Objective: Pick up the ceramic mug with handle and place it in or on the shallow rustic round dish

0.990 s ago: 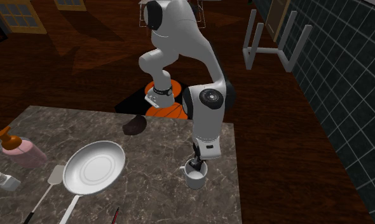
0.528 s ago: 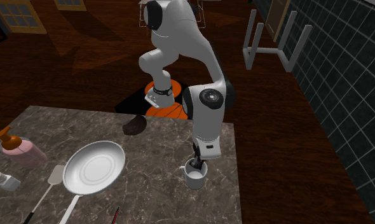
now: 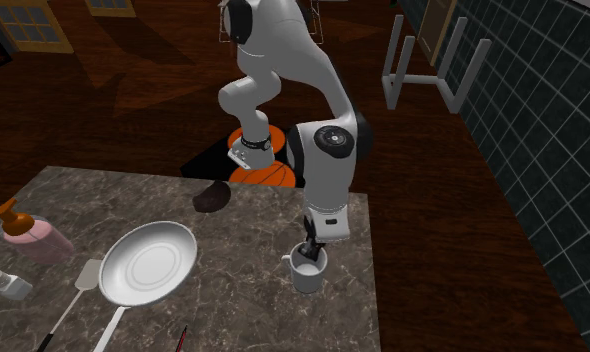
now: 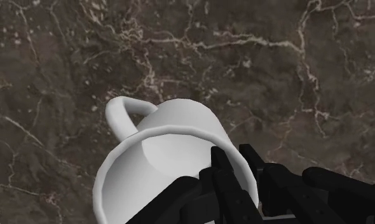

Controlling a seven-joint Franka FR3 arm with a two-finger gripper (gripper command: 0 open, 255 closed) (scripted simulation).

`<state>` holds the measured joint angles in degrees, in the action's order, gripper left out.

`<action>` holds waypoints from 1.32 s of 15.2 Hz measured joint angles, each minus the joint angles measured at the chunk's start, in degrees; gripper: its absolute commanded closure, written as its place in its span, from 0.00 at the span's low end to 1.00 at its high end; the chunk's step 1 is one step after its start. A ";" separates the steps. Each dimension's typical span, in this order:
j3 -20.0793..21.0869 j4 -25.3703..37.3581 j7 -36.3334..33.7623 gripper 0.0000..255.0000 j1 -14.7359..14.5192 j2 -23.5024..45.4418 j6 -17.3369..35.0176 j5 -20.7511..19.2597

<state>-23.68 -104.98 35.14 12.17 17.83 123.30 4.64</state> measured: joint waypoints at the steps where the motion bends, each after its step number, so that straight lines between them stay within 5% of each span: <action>1: -0.06 0.66 -0.09 1.00 -0.04 -0.25 -0.89 -0.15; 16: -0.69 7.43 -0.92 1.00 -0.50 -4.01 -11.11 -1.96; 20: -1.65 -0.53 -1.00 1.00 -0.92 -11.35 -9.87 -5.05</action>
<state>-25.33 -105.50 34.14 11.25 6.47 113.42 -0.42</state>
